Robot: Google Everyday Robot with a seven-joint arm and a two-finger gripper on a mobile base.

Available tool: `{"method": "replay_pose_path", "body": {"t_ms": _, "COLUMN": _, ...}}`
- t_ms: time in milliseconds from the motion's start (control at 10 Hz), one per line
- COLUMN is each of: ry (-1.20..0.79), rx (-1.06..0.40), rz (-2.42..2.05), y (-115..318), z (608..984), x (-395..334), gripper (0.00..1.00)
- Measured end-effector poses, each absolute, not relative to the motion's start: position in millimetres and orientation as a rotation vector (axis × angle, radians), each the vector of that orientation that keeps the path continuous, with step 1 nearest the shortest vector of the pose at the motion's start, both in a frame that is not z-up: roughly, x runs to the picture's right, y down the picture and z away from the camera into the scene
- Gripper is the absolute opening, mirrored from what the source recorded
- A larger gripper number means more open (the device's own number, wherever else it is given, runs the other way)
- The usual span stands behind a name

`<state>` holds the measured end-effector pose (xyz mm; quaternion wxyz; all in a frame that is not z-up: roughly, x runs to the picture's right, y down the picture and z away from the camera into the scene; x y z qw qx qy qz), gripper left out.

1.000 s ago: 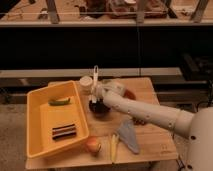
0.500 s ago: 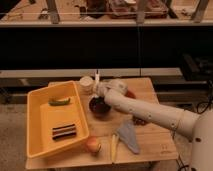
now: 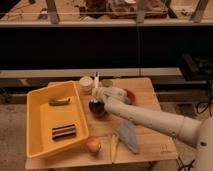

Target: Wipe purple bowl with brush

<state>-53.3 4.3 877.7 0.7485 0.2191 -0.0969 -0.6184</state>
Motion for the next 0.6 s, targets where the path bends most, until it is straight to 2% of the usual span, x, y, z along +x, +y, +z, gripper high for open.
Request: {"method": "replay_pose_path", "body": {"t_ms": 600, "ry": -0.205, "rx": 0.480, "rz": -1.341, "y": 20, "z": 875, "x": -39, "gripper": 0.00}}
